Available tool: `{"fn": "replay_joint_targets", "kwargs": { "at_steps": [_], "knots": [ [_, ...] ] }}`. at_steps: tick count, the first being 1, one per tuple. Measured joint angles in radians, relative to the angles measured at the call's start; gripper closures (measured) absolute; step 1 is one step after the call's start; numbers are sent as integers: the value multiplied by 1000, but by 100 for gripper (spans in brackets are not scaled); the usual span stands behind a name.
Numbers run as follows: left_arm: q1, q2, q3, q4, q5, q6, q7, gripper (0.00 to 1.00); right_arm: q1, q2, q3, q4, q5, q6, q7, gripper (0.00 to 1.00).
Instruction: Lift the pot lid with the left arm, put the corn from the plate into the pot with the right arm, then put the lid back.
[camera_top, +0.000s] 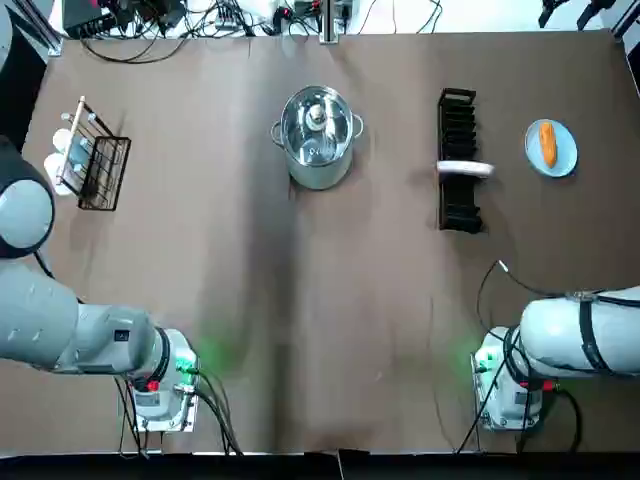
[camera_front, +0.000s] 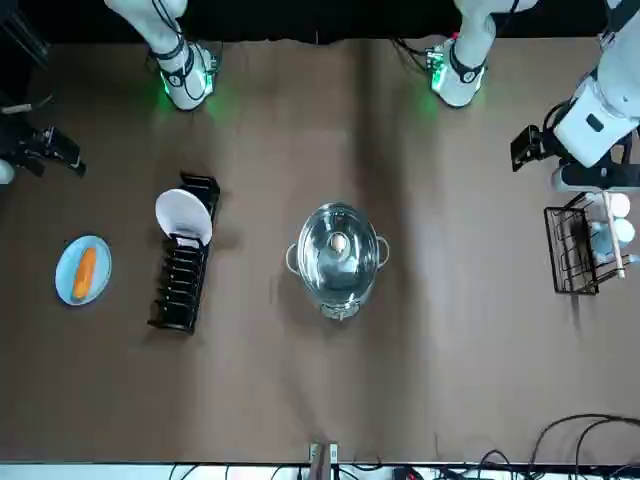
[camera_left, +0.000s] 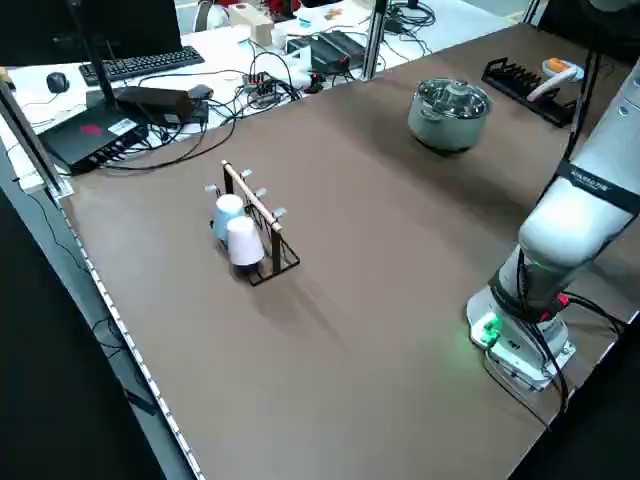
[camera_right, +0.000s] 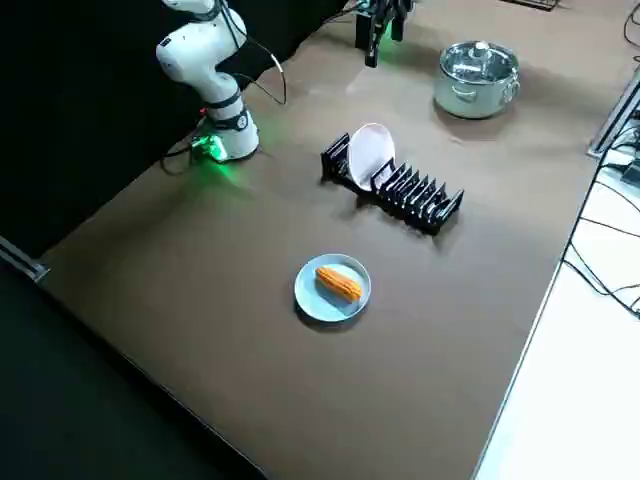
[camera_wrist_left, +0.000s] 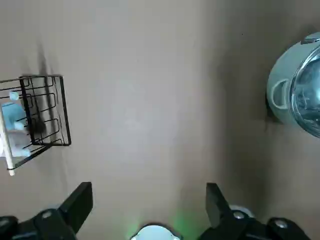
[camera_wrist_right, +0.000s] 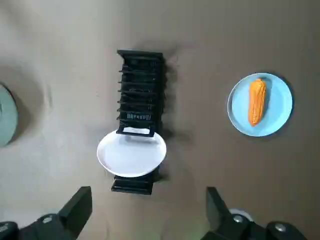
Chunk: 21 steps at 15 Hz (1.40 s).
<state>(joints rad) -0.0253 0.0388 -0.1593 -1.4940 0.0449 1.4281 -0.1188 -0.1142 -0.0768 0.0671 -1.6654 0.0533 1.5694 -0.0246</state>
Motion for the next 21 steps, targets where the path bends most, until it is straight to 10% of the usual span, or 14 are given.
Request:
{"fn": "replay_joint_targets", "kwargs": {
  "at_steps": [8, 13, 21],
  "knots": [
    [-6, 17, 3, -2, -1, 15, 7, 0, 0, 0, 0, 1, 0, 9, 0, 0],
    [-164, 102, -21, -10, -35, 56, -81, 0, 0, 0, 2, 21, 0, 11, 0, 0],
    [-456, 337, -27, -14, -55, 501, -548, 0, -15, 87, -4, 18, -3, 69, 12, 0]
  ]
}}
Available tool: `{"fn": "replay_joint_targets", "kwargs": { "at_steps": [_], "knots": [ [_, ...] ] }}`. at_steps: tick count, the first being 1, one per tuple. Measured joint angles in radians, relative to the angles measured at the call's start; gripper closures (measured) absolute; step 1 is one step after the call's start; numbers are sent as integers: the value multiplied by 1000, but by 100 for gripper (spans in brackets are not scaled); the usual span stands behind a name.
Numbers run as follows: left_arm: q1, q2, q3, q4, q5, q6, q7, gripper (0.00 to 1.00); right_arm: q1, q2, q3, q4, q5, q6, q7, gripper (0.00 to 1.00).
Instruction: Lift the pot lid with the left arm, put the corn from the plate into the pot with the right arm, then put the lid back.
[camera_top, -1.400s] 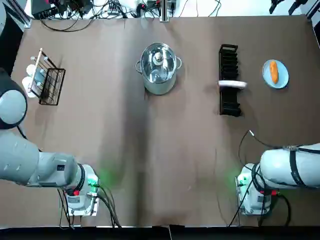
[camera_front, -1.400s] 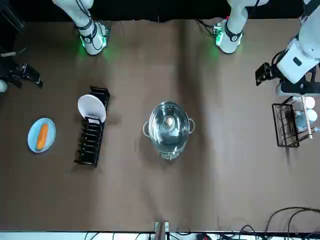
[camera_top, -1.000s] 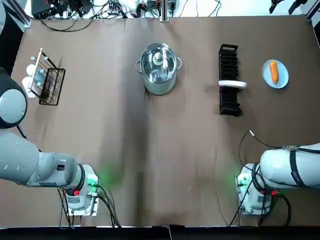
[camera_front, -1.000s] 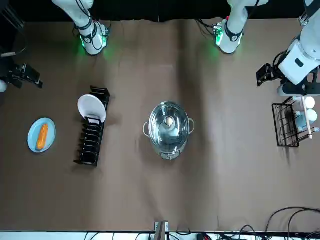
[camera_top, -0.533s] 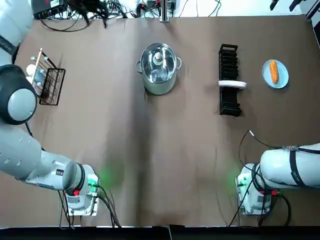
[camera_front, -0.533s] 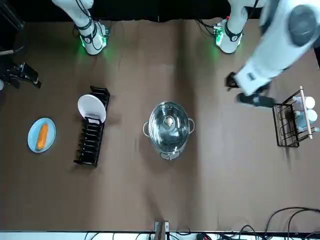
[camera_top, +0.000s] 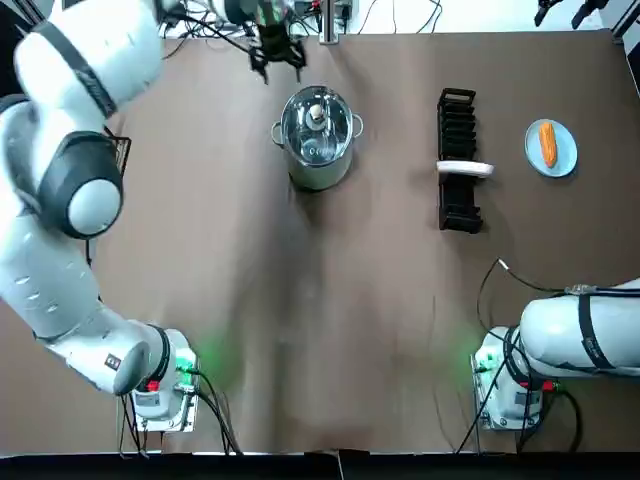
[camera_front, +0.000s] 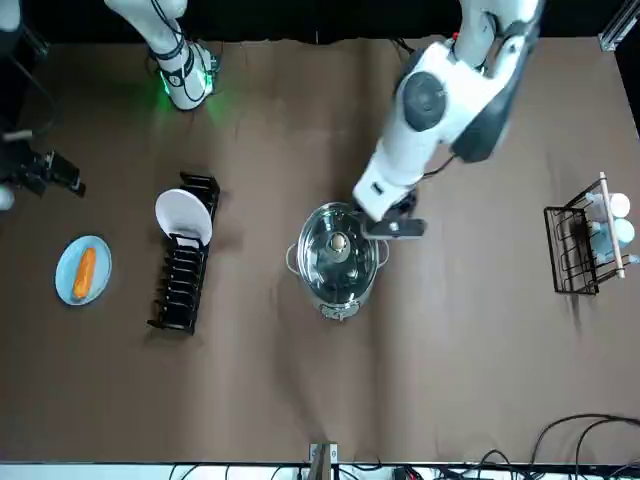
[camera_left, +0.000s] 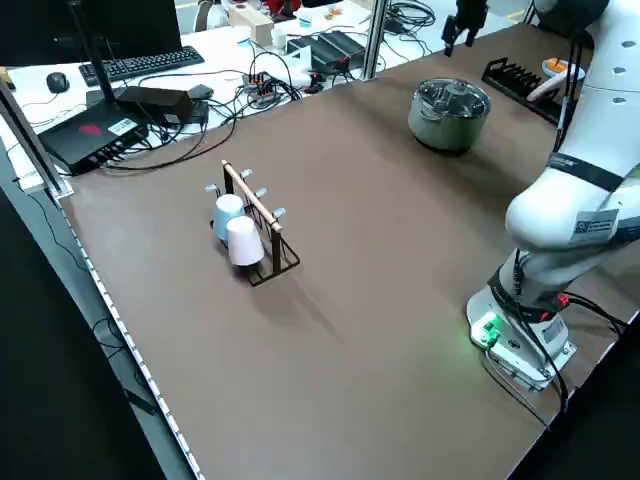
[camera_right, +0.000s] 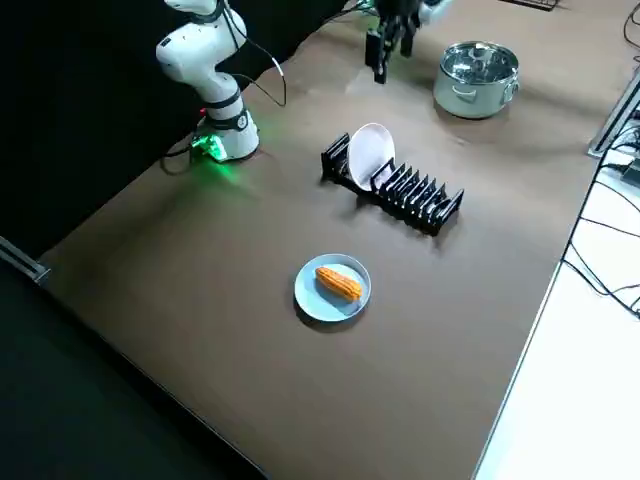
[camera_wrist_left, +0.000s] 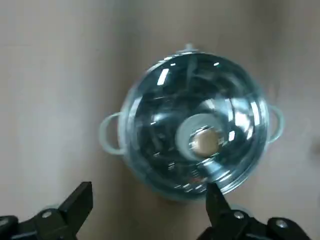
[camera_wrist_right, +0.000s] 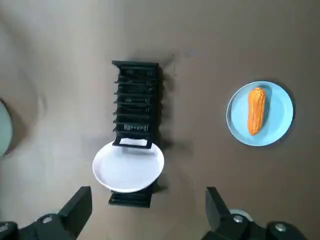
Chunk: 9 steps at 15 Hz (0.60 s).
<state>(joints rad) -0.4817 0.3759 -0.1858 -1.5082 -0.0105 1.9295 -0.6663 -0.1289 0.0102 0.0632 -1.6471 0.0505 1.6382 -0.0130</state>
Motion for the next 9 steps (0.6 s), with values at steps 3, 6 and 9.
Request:
{"fn": "replay_joint_targets", "kwargs": {
  "at_steps": [3, 6, 9],
  "knots": [
    [-61, 93, 6, 0, 0, 143, -88, 0, -38, 69, -2, -3, 0, 12, 6, 0],
    [-111, 158, 33, 2, 11, 232, -101, 0, -75, 137, -5, -10, -3, 46, 6, 0],
    [-142, 171, 63, 5, 19, 244, -109, 0, -136, 197, -7, -57, -58, 119, -23, 5]
  ]
}}
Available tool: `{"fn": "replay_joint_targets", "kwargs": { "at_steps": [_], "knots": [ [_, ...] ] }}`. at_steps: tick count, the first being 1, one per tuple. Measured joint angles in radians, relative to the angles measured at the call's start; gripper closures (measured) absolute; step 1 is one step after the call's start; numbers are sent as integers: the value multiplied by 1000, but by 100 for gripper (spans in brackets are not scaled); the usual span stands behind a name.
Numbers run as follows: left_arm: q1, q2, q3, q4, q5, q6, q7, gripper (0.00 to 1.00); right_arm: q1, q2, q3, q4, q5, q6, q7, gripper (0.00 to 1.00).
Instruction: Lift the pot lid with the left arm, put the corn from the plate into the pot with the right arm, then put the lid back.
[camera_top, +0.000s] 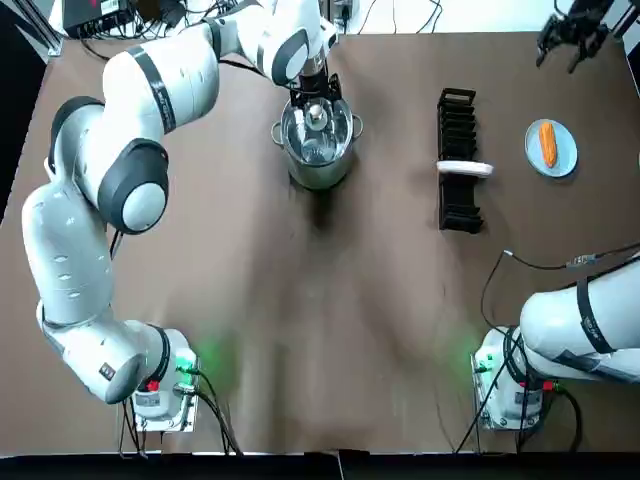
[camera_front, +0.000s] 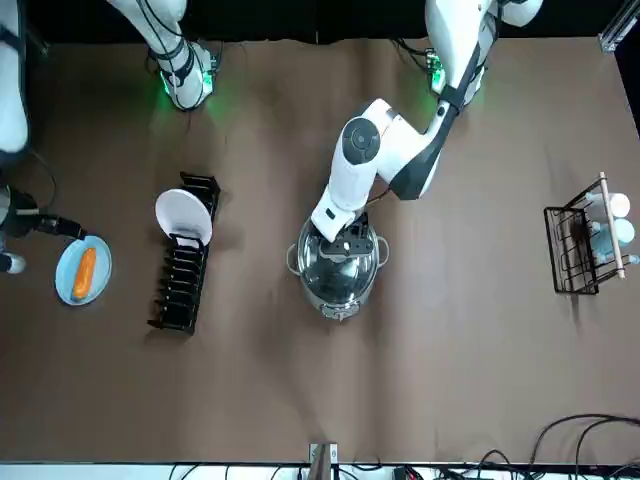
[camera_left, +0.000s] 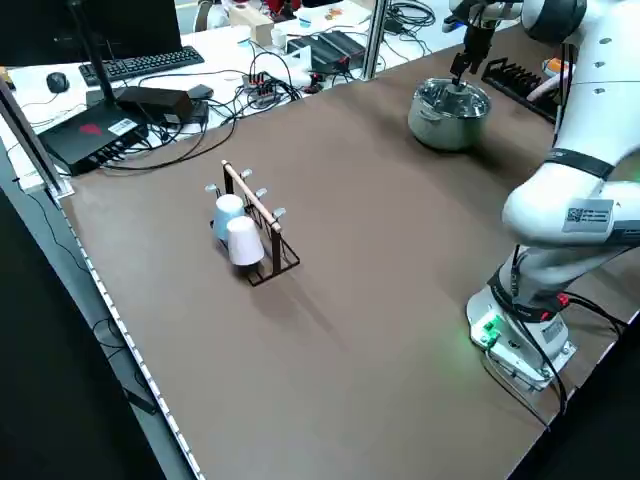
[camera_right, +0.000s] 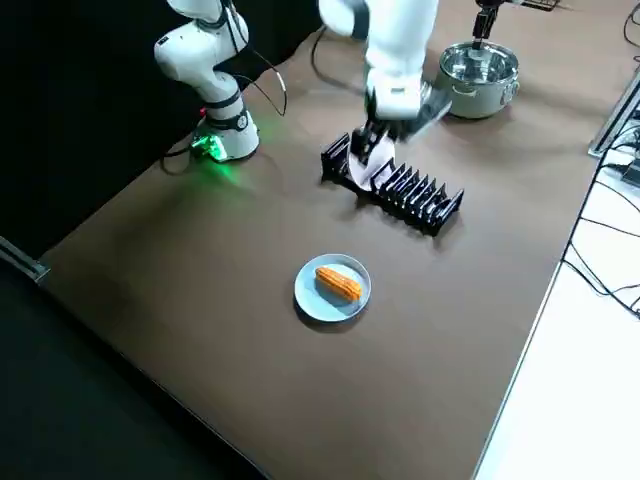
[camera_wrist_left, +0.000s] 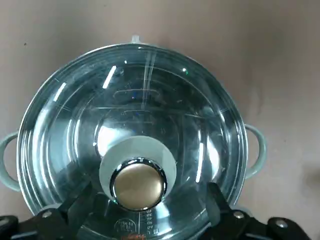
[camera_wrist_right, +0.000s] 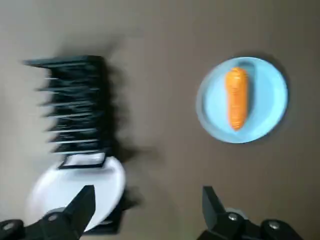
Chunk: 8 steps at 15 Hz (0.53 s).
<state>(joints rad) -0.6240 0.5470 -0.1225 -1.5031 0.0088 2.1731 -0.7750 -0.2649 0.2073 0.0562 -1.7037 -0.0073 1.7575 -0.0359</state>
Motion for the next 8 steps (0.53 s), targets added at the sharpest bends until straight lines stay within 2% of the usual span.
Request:
{"fn": "replay_joint_targets", "kwargs": {
  "at_steps": [6, 8],
  "knots": [
    [-77, 11, 85, 1, 11, 17, -36, 0, -87, 116, -1, -101, -56, 197, -66, 16],
    [-83, 17, 89, 1, 11, 21, -57, 0, -107, 153, -1, -155, -61, 334, -75, 17]
  ]
}}
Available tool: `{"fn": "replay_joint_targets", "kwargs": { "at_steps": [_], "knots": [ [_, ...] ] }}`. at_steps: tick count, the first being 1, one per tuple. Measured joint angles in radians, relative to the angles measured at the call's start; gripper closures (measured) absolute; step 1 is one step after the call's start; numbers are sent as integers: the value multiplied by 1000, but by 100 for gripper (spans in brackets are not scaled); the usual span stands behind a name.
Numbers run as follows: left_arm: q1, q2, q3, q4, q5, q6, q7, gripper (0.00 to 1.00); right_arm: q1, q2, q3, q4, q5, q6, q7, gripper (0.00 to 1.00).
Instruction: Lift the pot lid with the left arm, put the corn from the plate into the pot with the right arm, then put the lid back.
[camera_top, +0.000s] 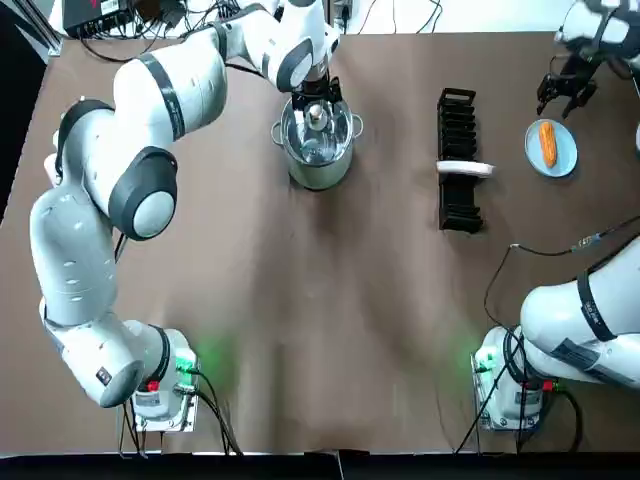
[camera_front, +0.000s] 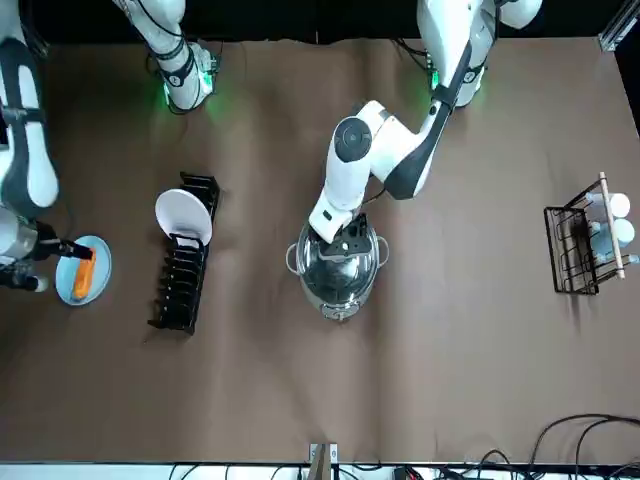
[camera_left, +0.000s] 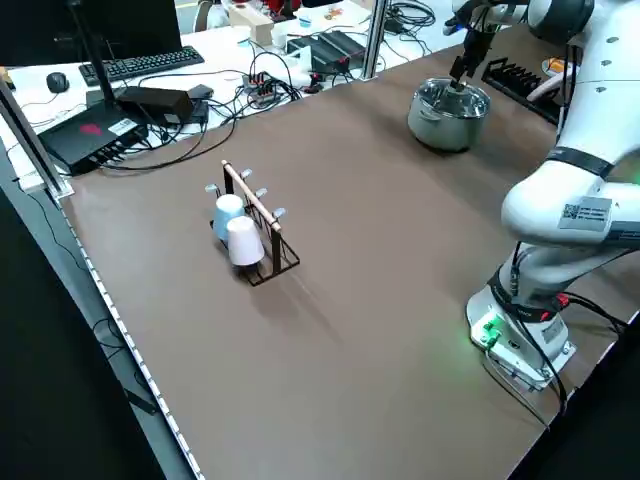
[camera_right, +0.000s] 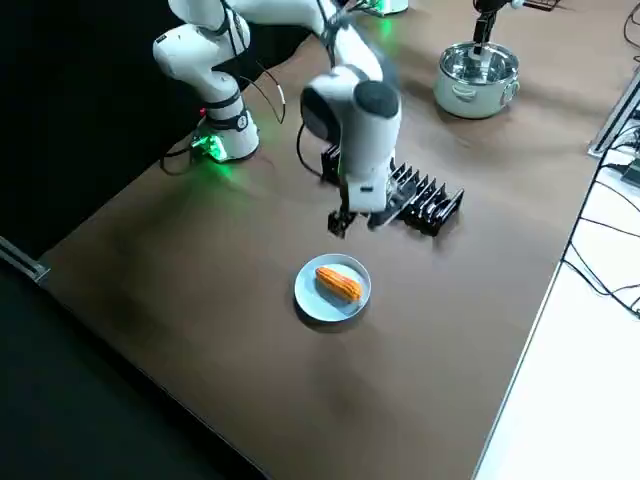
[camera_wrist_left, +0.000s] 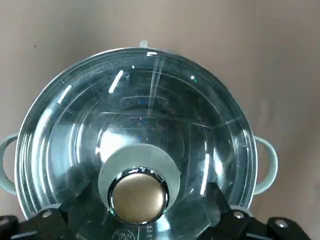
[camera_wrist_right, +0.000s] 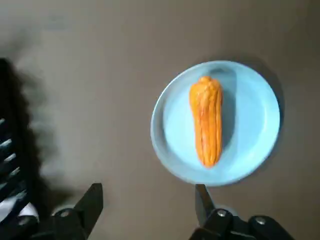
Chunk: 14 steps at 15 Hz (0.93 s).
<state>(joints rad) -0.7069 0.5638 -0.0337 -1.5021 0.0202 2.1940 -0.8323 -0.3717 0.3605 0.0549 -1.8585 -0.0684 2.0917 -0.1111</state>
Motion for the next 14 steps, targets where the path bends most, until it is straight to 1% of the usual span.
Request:
{"fn": "replay_joint_targets", "kwargs": {
  "at_steps": [1, 3, 4, 6, 7, 9, 11, 12, 13, 14],
  "knots": [
    [0, 2, 0, 0, 0, 1, -5, 0, -9, 14, 0, -35, -17, 72, -9, 17],
    [0, 6, 0, 0, 0, 1, -10, 0, -29, 43, 0, -75, -81, 155, -34, 19],
    [0, 8, 1, 0, 0, 1, -12, 0, -41, 59, 0, -79, -107, 185, -41, 19],
    [0, 11, 1, 0, 0, 1, -15, 3, -61, 95, -1, -80, -126, 244, -57, 19],
    [0, 12, 1, 0, 0, 1, -22, 5, -72, 134, -1, -80, -130, 290, -76, 19],
    [0, 13, 1, 0, 0, 0, -26, 6, -92, 161, -1, -80, -131, 333, -104, 20],
    [0, 14, 1, 0, 0, -13, -28, 9, -110, 177, -1, -80, -131, 367, -125, 20],
    [0, 14, 1, 0, 0, -26, -29, 17, -113, 182, -1, -80, -131, 372, -129, 24],
    [0, 13, 2, 2, 1, -38, -30, 27, -113, 185, 0, -80, -131, 373, -130, 24],
    [0, 13, 3, 5, 1, -42, -30, 30, -113, 187, 1, -79, -131, 374, -130, 26]
  ]
}}
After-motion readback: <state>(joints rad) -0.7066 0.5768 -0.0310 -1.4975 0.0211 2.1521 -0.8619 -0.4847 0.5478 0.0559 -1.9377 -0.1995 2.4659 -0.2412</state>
